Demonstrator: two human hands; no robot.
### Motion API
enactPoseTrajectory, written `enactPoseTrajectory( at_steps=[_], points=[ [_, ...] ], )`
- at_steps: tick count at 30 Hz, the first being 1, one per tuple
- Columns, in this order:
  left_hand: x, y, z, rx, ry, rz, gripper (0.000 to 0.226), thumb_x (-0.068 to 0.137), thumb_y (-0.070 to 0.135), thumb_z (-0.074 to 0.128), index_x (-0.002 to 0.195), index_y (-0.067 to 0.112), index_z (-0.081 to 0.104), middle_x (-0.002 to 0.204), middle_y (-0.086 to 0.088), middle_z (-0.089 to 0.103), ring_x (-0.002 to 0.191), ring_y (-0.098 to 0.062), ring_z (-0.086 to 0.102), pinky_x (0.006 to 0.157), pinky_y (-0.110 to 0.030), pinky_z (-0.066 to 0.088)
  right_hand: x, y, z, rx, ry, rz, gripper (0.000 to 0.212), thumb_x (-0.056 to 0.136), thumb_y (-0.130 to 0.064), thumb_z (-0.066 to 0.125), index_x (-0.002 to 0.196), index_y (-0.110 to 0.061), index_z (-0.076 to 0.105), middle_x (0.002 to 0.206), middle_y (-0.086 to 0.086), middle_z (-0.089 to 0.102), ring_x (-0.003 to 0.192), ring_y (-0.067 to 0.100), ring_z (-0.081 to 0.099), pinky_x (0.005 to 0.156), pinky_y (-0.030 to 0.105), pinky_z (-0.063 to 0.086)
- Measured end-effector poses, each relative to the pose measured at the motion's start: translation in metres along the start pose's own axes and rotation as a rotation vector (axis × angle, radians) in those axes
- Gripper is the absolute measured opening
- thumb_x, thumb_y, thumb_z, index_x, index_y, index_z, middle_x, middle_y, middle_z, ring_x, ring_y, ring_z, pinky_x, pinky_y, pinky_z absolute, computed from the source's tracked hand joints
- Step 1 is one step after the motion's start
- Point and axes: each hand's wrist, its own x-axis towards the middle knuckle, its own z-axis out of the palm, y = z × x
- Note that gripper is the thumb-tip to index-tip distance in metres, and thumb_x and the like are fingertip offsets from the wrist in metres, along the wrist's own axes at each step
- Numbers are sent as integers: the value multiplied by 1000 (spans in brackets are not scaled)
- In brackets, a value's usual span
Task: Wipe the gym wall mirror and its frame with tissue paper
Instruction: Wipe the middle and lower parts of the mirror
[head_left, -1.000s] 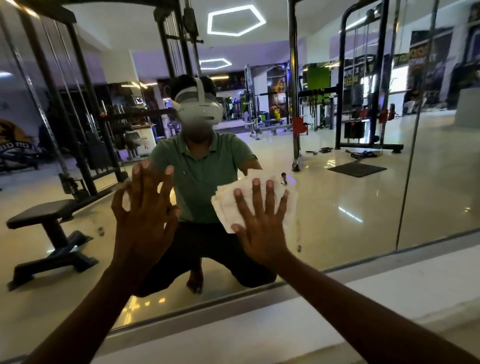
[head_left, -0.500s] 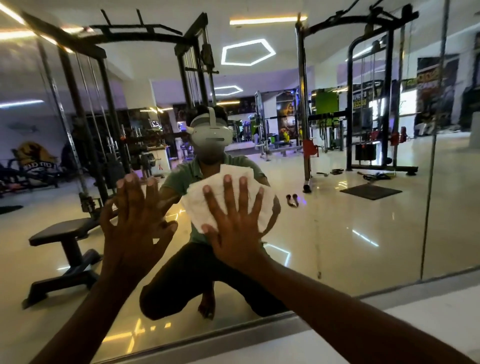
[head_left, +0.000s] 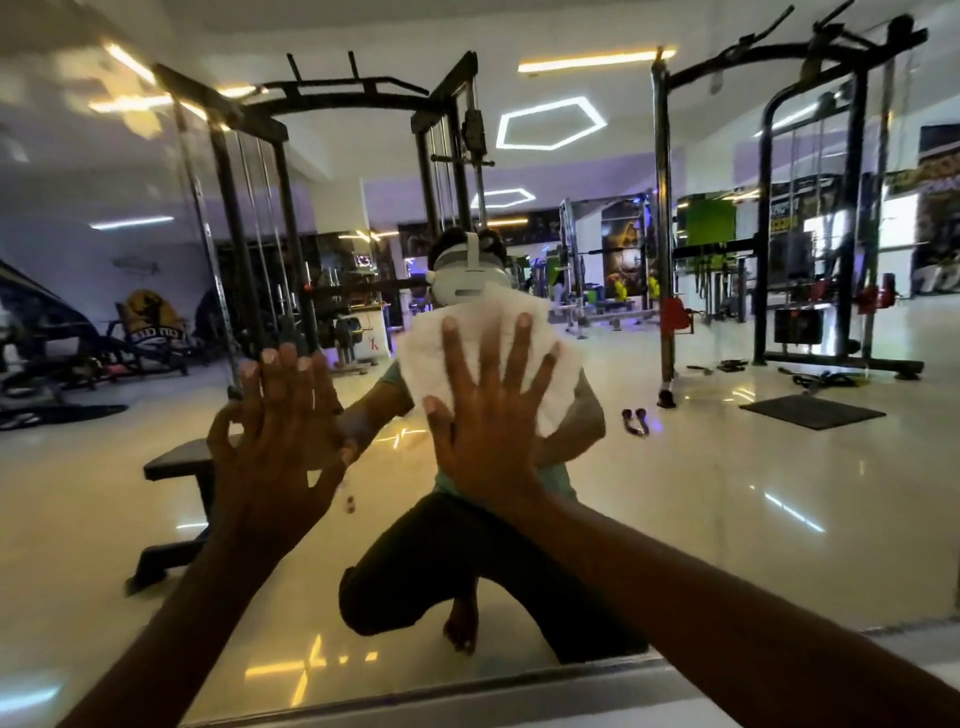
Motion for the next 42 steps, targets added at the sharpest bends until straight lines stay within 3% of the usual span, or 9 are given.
enactPoseTrajectory(
  at_steps=[6,12,16,19,22,26,32,36,42],
  points=[
    [8,-15,-5,31,-33,3,92,98,66,26,164,3,9,171,-23,-4,158,-42,1,122,-65,13,17,30,-8,-12,-81,-533,74,105,-59,40,167,-26,19,175,14,3,161,40,-5,123,72,-3],
    [9,-18,0,98,-32,22,93,97,64,30,163,0,11,170,-27,-3,158,-45,0,124,-62,7,29,144,-46,-151,-47,-374,80,100,-63,39,167,-22,19,174,17,4,160,44,-1,121,75,4],
    [10,-17,0,57,-15,17,93,96,64,31,164,3,10,170,-25,-4,158,-43,-1,124,-61,8,55,52,-25,-98,34,-208,82,101,-65,35,167,-20,16,174,20,0,159,48,-6,121,75,-2],
    [9,-27,-1,-3,-19,35,94,95,66,32,165,10,5,172,-19,-5,159,-38,1,121,-61,14,83,-30,-7,-53,44,-403,80,102,-63,39,167,-20,22,173,20,8,159,48,-1,121,75,0],
    [7,-40,-11,-8,6,-10,93,95,64,32,164,6,8,172,-20,-1,159,-39,6,119,-63,19,103,-44,-5,-66,24,-677,76,103,-61,41,166,-22,26,173,19,14,159,47,6,122,73,2],
    [29,-40,-31,24,26,-25,87,102,65,19,163,3,15,169,-26,10,156,-46,13,117,-69,25,115,35,-30,-150,-65,-939,69,107,-58,33,167,-26,22,174,15,10,160,42,3,124,70,5],
    [47,-60,-16,83,-48,-112,96,98,73,13,164,3,6,170,-25,-2,158,-42,3,118,-66,19,127,154,-85,-264,-176,-868,72,105,-58,32,168,-26,16,175,14,1,160,42,-3,123,73,3],
    [47,-63,-9,58,-2,-115,100,95,77,8,164,5,2,171,-22,-5,159,-39,-1,120,-59,15,153,76,-61,-265,-86,-861,73,106,-64,22,168,-26,15,175,17,1,160,45,-4,120,75,4],
    [42,-79,-8,134,-10,-35,98,99,72,18,162,-3,12,169,-27,9,157,-42,12,118,-62,24,187,-70,-30,-219,-12,-965,77,100,-65,36,167,-27,23,173,18,13,159,46,8,121,73,7]
  ],
)
